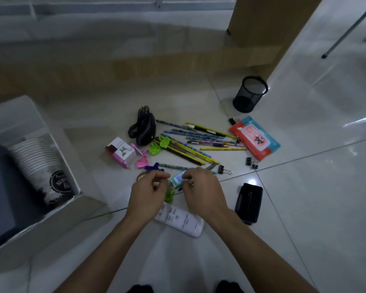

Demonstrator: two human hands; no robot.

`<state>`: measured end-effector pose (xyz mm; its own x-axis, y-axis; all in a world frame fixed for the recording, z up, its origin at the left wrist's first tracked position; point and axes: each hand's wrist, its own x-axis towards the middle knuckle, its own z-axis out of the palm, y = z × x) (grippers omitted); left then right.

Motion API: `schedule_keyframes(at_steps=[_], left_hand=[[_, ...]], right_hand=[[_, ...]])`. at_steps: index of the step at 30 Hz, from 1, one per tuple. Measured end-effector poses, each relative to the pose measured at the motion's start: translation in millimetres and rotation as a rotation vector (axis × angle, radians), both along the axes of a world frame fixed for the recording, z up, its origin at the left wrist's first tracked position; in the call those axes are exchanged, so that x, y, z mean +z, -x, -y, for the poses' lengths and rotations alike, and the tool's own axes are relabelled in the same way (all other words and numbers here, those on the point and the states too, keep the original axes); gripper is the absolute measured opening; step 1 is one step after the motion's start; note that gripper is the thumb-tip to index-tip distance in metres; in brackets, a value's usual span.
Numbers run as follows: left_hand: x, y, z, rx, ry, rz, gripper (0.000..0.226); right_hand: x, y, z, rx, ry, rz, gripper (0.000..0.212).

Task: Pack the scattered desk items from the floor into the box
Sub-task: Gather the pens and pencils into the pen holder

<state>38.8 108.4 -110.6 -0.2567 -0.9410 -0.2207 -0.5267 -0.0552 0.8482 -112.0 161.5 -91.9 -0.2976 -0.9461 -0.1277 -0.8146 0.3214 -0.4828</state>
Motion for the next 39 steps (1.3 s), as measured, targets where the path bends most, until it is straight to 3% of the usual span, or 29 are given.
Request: schedule_keyframes(at_steps=[6,9,13,17,20,22,24,26,28,31,35,39], left_hand=[[3,-6,9,0.099,-0.050,-0.027,0.018],[2,-11,12,0.112,-0.029,-0.006,0.021],[9,28,35,-0.010,0.068,0.016,0.022],[25,113,80,-0.180,0.156,0.036,0.018],[31,169,108,-0.243,0.176,0.021,0.020],[31,193,117,-0.249,0.171,0.015,0.018],[28,207,119,-0.253,0.150,0.005,0.017],[22,212,117,-0.252,0.125,-0.009,0.017],[16,210,113,-0.237,0.107,-0.012,0.017],[14,198,108,-0.180,0.061,-0.034,0.016],[23,173,81,-0.045,-0.012,-0.208,0.017],[33,143,24,0.046,-0.063,-0.312,0.025]], right_hand=[[-18,11,50,0.109,-0.051,-0.200,0.025],[-20,18,59,0.147,-0.061,-0.084,0.021],[0,52,81,-0.051,0.091,0.130,0.018],[28,107,112,-0.232,0.346,0.105,0.019],[37,158,133,-0.360,0.449,-0.021,0.028],[36,193,144,-0.409,0.398,-0.094,0.041],[28,225,149,-0.409,0.212,-0.145,0.049],[19,249,148,-0.364,0.054,-0.166,0.045],[14,259,142,-0.349,0.120,-0.133,0.032],[21,243,127,-0.361,0.315,-0.098,0.025],[35,174,81,-0.291,0.541,-0.074,0.018],[40,103,7,-0.266,0.548,-0.008,0.017]])
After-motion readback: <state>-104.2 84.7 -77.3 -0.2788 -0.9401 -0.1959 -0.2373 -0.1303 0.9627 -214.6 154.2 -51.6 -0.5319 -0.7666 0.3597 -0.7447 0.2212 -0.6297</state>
